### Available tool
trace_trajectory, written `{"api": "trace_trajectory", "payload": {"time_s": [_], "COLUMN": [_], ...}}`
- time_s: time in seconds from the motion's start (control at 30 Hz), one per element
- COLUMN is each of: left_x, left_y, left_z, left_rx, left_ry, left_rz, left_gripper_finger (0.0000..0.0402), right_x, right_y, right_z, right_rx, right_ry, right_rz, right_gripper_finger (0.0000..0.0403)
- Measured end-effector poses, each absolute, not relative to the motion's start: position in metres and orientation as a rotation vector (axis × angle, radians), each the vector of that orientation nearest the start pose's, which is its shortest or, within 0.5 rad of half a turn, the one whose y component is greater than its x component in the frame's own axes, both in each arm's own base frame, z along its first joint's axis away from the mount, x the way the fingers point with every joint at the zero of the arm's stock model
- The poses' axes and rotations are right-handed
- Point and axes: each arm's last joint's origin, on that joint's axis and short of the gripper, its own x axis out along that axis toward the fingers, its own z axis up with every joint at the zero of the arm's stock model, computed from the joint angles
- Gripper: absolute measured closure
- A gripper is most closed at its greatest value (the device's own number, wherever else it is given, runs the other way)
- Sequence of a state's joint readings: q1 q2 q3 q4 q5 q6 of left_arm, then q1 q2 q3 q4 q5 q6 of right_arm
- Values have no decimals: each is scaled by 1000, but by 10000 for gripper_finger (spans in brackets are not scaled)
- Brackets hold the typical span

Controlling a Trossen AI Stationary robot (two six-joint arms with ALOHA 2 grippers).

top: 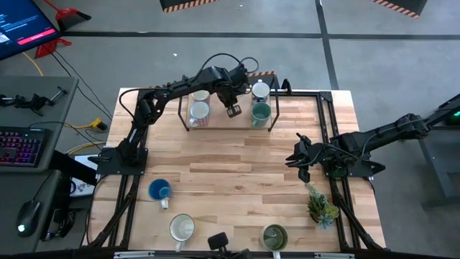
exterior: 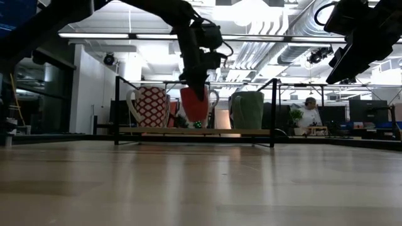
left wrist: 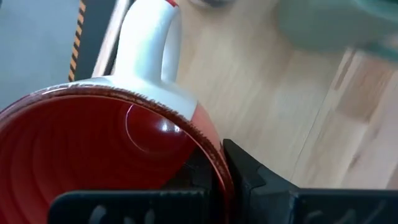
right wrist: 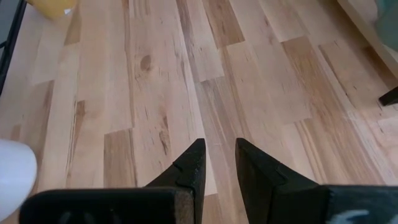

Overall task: Place coffee mugs
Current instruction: Put the red mug on the shelf

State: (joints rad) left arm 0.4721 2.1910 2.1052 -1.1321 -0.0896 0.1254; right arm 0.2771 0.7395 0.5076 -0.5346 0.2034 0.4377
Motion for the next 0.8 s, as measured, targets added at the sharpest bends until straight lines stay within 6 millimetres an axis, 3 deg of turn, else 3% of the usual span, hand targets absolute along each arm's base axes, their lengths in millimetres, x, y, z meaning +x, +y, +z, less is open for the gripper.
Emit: {"api": "trace_trajectory", "payload": {"time_s": [0.2, 0.4, 0.8], "left_x": [406, 406, 402], "left_y": [210, 211, 217], "left_z": [285, 285, 285], "left_rx": [-299, -544, -738], "left_ry": [1136, 1075, 1008], "left_rz": [536, 605, 756], "left_gripper_finger": [397, 398, 398], "right_x": [142, 142, 142], "right_y": [34, 34, 35], "right_z": [217, 217, 217], "right_rx": [233, 231, 191], "right_ry": [742, 741, 745], "right_rz": [-94, -99, -74], "right_gripper_finger": [336, 336, 336]}}
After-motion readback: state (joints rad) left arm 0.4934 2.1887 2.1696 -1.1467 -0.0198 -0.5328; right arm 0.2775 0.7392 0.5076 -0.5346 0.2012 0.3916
